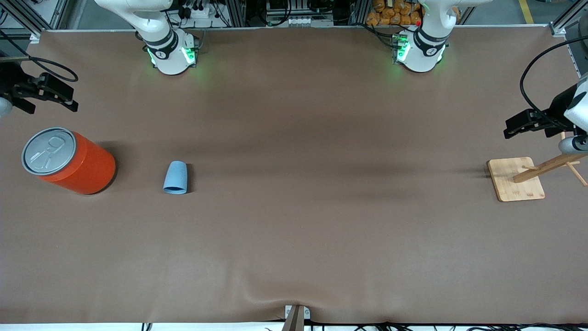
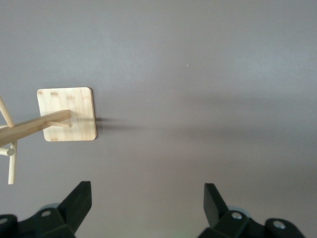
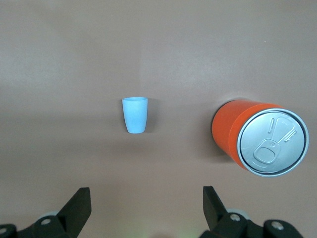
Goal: Flip cup
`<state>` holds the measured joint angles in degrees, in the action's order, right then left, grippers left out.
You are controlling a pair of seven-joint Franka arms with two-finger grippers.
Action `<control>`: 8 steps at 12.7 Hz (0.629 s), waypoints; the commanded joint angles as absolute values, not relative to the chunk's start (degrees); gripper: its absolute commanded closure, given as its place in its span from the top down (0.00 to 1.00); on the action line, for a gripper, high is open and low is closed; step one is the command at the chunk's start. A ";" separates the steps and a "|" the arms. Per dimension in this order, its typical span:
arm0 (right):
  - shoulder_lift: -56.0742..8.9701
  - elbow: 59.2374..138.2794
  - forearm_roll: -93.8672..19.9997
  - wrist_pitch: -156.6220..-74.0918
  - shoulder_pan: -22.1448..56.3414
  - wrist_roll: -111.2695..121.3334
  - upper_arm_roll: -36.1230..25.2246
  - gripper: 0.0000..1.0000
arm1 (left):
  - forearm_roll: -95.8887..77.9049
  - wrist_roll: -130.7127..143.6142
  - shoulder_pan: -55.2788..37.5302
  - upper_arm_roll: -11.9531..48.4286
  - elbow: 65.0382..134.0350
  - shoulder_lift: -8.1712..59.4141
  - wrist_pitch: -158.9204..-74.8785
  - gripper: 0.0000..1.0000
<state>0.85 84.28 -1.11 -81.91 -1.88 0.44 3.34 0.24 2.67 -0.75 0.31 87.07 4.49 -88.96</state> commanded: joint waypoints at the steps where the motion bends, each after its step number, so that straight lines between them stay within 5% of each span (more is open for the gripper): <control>1: 0.44 82.97 -0.18 -80.86 -2.02 1.05 3.52 1.00 | -0.70 2.55 -0.44 0.61 86.40 4.48 -88.68 1.00; 8: -3.68 83.75 -0.53 -79.11 -1.41 1.05 3.43 1.00 | -0.70 2.46 -0.44 0.62 86.22 4.48 -88.86 1.00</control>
<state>-1.02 84.49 -1.09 -80.43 -1.86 0.50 3.33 0.24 2.67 -0.76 0.40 87.00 4.49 -88.96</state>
